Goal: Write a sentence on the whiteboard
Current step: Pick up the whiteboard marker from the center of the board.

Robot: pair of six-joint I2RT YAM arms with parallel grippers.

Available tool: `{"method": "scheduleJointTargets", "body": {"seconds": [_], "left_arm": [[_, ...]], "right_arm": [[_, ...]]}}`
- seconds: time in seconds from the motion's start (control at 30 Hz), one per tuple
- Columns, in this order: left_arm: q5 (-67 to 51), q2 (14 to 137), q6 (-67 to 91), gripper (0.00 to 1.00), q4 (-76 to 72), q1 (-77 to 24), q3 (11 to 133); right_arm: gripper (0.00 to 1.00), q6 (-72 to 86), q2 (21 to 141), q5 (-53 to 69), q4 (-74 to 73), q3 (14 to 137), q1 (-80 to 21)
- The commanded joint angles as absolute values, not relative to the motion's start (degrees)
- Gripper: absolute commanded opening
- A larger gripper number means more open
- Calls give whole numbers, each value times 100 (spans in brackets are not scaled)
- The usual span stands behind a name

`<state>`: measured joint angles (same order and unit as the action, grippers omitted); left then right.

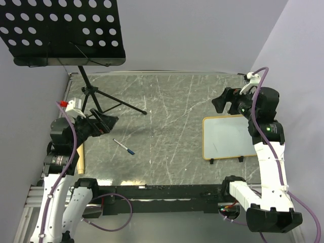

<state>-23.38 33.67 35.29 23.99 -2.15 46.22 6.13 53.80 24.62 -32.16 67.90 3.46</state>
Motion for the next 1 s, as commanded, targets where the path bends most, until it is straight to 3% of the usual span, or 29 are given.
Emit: {"method": "scheduleJointTargets", "body": {"seconds": [0.0,0.23,0.43,0.6,0.97], "left_arm": [[-2365,3349,3331,97,2689,-343,4606],[-2058,3428,3393,97,2610,-343,4491],[-469,3112,3393,97,3233,-343,4965],[-18,2559,3577,97,3568,-343,5098],[1256,1486,3428,97,4271,-343,5475]], "right_arm": [[100,229,5344,3329,-3068,6803,316],[100,-1808,5825,5000,-3961,7215,-543],[100,-2417,6765,4431,-4430,7532,-2810],[100,-2005,7873,2712,-4087,7848,-4593],[97,-879,10809,1372,-3875,9778,-5871]]}}
